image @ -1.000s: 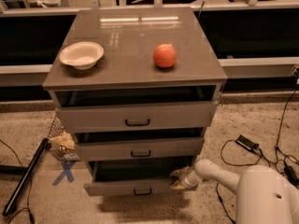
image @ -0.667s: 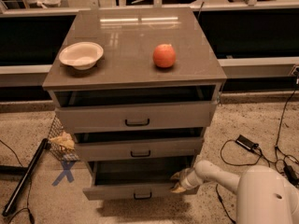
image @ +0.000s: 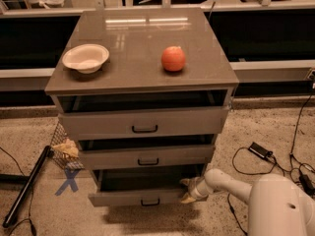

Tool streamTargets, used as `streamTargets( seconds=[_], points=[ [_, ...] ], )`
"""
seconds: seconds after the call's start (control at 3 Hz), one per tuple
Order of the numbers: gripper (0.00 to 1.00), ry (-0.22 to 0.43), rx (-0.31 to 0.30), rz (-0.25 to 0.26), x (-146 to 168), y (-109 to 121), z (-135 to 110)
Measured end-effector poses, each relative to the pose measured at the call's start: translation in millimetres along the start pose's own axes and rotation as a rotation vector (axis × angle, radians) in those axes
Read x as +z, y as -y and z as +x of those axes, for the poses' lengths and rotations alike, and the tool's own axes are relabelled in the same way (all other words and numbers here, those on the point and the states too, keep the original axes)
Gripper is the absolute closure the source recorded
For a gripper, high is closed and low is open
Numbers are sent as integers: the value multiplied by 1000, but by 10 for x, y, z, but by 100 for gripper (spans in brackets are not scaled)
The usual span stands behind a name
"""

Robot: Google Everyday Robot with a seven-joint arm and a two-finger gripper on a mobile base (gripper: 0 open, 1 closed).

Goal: Open bottom drawer

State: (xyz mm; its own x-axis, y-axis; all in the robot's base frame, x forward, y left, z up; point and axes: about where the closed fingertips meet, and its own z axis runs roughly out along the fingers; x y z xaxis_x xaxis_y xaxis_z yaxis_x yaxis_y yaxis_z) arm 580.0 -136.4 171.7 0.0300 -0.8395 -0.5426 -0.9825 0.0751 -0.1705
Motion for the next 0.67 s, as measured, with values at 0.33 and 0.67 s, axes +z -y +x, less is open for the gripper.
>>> streamTargets(
  seconds=[0.33,0.67],
  points=[
    [0,2,0,-4,20,-19,-9],
    [0,2,0,-4,20,-19,-9]
  ],
)
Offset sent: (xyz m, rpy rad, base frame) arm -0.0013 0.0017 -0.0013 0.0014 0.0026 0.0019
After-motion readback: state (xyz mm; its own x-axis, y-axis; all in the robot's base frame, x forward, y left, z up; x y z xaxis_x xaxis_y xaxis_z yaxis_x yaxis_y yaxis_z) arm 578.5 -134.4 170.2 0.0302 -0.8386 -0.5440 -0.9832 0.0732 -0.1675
